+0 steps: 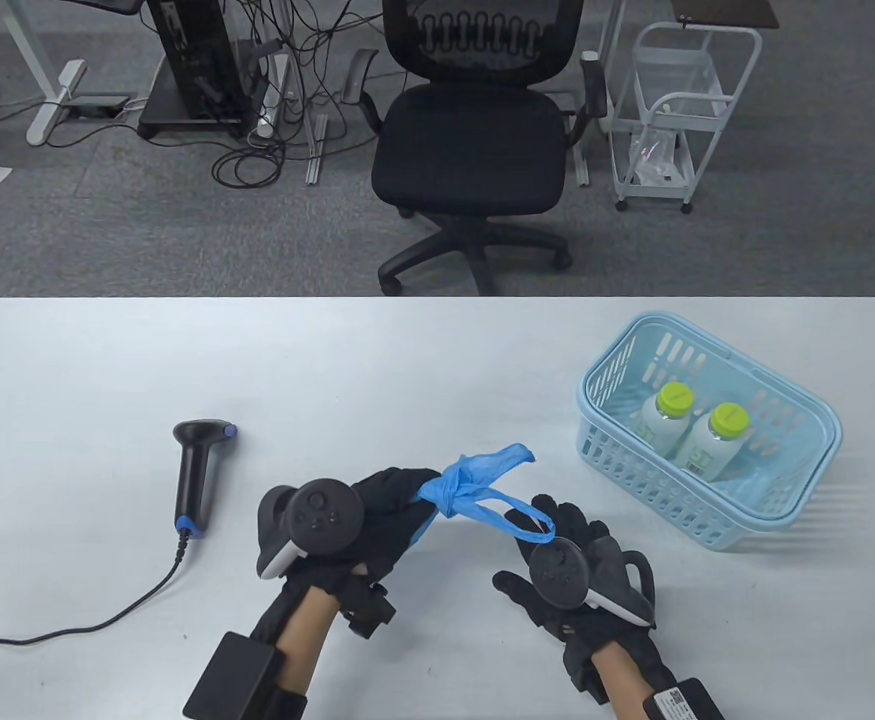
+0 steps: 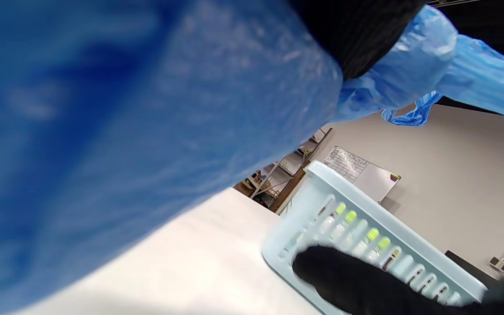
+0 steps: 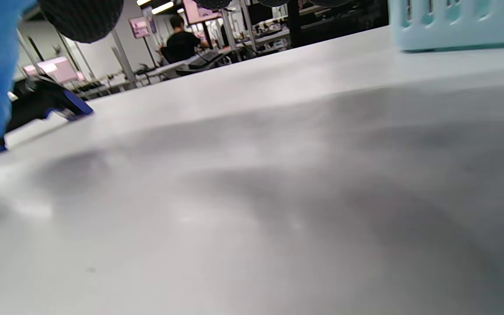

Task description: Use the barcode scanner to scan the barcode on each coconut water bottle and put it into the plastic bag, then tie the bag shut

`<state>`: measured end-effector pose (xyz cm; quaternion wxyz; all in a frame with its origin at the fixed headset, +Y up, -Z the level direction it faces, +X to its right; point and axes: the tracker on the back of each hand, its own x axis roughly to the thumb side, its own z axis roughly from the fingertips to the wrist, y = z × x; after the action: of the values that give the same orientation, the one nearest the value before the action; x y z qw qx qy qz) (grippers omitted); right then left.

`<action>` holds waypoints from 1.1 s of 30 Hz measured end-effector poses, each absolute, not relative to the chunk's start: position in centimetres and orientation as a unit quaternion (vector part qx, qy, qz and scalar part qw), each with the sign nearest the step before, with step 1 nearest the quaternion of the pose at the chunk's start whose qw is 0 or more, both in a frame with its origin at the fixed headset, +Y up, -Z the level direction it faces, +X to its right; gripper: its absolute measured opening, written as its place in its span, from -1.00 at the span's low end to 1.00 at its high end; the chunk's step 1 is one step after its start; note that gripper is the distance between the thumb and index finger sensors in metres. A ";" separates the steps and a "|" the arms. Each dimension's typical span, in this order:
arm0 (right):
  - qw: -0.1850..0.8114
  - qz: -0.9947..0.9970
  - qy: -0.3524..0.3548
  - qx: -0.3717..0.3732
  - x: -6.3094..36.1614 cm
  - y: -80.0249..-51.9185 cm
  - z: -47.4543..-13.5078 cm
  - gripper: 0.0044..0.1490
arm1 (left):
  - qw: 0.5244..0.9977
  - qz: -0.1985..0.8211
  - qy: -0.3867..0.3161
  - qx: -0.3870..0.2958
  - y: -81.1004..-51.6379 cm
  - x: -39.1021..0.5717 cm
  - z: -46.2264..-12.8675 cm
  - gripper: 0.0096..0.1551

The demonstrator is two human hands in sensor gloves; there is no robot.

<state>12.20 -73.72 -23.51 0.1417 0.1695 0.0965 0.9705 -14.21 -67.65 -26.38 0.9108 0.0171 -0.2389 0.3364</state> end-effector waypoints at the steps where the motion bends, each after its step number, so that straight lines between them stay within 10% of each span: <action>1: 0.163 0.966 0.089 0.179 11.9 -73.6 -23.5 0.06 | 0.910 0.340 -0.236 0.012 -68.5 -14.2 -25.9 -0.56; 16: 0.432 0.884 -0.020 0.180 11.9 -72.9 -23.5 -0.11 | 0.883 0.373 -0.285 -0.012 -71.2 -12.2 -24.4 -0.52; 20: 0.407 0.895 -0.077 0.163 12.4 -71.8 -23.1 -0.53 | 0.880 0.385 -0.277 -0.004 -71.3 -12.7 -24.8 -0.52; 33: 0.390 0.877 -0.258 0.114 15.9 -67.6 -21.5 -0.57 | 0.848 0.481 -0.204 0.091 -70.1 -17.9 -25.9 -0.59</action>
<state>15.90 -67.63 -21.53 0.3896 0.1140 -0.2584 0.8766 -17.93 -70.14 -25.86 0.8479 0.0910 -0.2045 0.4806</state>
